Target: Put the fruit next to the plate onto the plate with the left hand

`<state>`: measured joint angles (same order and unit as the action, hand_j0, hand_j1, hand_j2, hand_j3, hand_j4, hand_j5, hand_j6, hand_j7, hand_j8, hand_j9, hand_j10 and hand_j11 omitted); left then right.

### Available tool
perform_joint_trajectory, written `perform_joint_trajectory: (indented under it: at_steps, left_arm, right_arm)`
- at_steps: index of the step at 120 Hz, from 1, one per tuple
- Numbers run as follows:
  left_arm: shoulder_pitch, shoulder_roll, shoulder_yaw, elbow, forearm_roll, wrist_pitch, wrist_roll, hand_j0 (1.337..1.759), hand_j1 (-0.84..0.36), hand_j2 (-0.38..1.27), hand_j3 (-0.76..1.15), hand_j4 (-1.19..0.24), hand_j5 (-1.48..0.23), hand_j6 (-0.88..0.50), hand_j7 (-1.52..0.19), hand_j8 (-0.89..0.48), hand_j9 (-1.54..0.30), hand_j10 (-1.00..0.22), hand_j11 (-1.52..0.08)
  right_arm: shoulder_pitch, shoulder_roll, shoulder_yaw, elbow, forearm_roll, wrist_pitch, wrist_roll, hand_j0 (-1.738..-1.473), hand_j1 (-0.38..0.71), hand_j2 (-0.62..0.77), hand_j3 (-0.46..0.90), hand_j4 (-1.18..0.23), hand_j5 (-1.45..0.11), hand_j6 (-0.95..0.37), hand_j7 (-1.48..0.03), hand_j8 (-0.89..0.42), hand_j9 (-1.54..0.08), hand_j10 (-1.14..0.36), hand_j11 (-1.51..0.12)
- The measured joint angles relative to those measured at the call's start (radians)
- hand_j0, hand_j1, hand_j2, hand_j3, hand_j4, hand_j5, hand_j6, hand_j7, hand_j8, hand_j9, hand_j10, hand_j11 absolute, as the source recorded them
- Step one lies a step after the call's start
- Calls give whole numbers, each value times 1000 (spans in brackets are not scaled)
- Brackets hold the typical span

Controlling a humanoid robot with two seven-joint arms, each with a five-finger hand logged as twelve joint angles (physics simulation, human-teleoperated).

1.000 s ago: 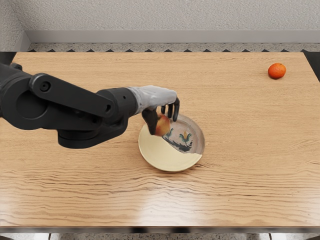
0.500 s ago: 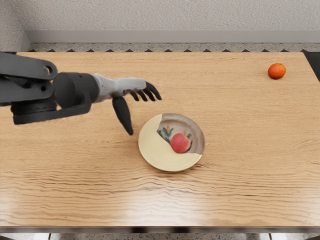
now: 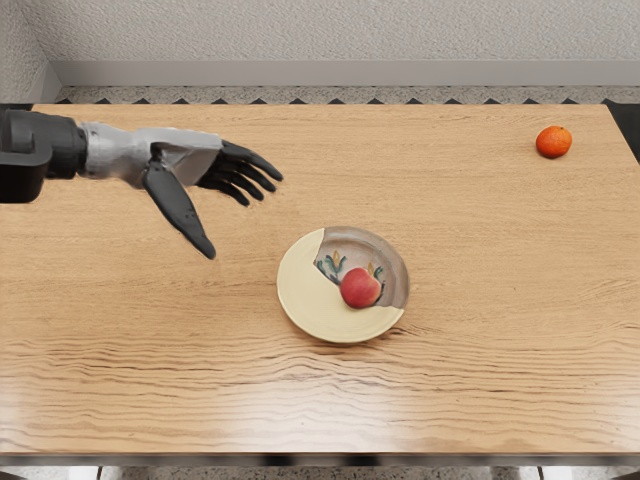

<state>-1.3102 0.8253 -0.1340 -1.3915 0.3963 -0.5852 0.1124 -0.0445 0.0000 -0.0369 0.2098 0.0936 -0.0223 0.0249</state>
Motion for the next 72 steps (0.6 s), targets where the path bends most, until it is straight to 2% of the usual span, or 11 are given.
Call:
perform_joint_trajectory:
  at_steps: [24, 39, 53, 72]
  left_arm:
    - [133, 1, -178, 245, -64, -22, -23, 1658, 49, 53, 0, -253, -327, -253, -327, -253, -327, -253, -327]
    - [197, 2, -269, 353, -88, -25, -29, 1658, 50, 53, 0, -253, -327, -253, -326, -252, -326, -252, -326]
    - [211, 3, -305, 416, -97, -25, -30, 1658, 50, 52, 0, -252, -326, -252, -326, -252, -326, -252, -326]
    - [259, -1, -313, 437, -94, -26, -31, 1658, 50, 53, 0, -252, -326, -252, -326, -252, -326, -251, -326]
  right_arm:
    - [0, 0, 0, 0, 0, 0, 0, -1658, -312, -6, 0, -31, -40, -31, -40, -31, -40, -31, -40]
    - [0, 0, 0, 0, 0, 0, 0, -1658, -312, -6, 0, -31, -40, -31, -40, -31, -40, -31, -40]
    - [0, 0, 0, 0, 0, 0, 0, -1658, -312, -6, 0, -31, -40, -31, -40, -31, -40, -31, -40]
    - [0, 0, 0, 0, 0, 0, 0, -1658, -312, -6, 0, -31, -40, -31, -40, -31, -40, -31, -40]
